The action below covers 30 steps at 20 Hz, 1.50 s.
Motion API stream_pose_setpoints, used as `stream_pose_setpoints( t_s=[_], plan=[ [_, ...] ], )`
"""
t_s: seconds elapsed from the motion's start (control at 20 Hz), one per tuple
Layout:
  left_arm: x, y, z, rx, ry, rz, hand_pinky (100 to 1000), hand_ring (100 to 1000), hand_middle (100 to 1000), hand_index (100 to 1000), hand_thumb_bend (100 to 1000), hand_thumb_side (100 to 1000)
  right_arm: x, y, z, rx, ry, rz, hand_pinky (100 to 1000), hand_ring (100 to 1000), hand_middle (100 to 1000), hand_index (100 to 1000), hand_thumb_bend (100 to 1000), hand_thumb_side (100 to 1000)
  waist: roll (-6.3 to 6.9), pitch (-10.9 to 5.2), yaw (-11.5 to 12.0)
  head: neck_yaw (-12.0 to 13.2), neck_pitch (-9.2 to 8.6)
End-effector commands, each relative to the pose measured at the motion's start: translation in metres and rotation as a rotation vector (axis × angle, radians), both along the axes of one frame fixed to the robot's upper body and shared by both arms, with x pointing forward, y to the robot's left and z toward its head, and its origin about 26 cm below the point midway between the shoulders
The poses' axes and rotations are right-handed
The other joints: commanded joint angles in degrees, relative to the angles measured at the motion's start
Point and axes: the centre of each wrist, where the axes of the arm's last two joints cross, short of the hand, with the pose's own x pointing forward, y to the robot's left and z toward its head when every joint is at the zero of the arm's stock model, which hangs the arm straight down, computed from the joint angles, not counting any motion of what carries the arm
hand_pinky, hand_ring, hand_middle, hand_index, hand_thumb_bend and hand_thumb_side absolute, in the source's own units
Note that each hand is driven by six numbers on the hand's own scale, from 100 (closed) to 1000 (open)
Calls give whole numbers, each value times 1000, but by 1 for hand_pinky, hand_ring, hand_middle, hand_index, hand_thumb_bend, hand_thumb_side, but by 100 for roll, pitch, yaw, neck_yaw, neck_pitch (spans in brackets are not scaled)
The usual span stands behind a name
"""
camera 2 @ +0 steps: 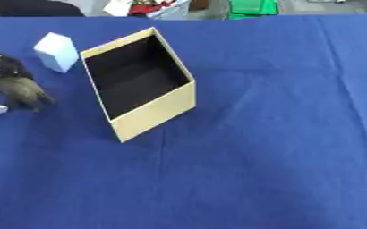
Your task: Pick up objects on the table and place them in the box.
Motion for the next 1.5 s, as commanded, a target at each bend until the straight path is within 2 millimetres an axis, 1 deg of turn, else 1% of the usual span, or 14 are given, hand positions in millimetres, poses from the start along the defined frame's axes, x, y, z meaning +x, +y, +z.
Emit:
stream_pose_setpoints(
  t_s=[0.05,0.25,0.4,0.6,0.65,0.7,0.75,0.85,1.1,1.3,1.5],
  plan=[
    [-1,3,10,4,-13,9,722,737,618,712,100,164,-3,-3,8,-3,-27,-4,875,953,755,951,100,798,9,-100,-1,17,-47],
    [-1,3,12,-15,-19,5,706,715,605,697,100,100,-3,-3,8,-2,-25,-5,875,953,755,952,100,798,12,-110,3,12,-36],
    [-1,0,15,-34,-18,-4,699,707,601,692,100,100,-3,-3,7,-1,-25,-6,875,953,755,952,100,797,13,-124,6,0,-25],
    [-1,-3,22,-67,-29,-7,678,678,570,664,100,132,-3,-3,6,-1,-24,-6,875,953,754,952,100,797,13,-141,7,-11,-20],
    [-1,-4,23,-76,-37,-5,661,654,547,642,100,233,-3,-3,6,0,-24,-6,875,953,754,952,100,805,12,-145,7,-11,-17],
    [-2,-4,25,-87,-48,-3,641,629,522,615,100,141,-3,-3,6,0,-23,-7,875,953,754,952,100,796,12,-149,8,-12,-16],
    [-2,-5,27,-97,-62,-1,627,614,500,591,100,136,-3,-3,6,0,-23,-7,875,953,754,952,100,796,13,-153,8,-12,-15],
    [-3,-6,30,-111,-93,4,616,592,467,554,100,143,-3,-3,5,1,-22,-7,875,953,753,952,100,797,17,-160,8,-8,-15],
    [-3,-11,34,-147,-149,-6,607,569,431,515,100,160,-3,-3,4,2,-20,-8,875,953,753,952,100,797,20,-175,3,-17,-8],
    [-4,-19,44,-167,-175,-34,604,564,432,517,100,133,-3,-4,4,2,-19,-10,875,953,753,952,100,796,20,-188,9,-41,13],
    [-4,-35,60,-190,-193,-83,605,568,435,522,100,152,-4,-4,4,3,-19,-12,875,953,753,952,100,795,22,-204,17,-67,21]
  ],
)
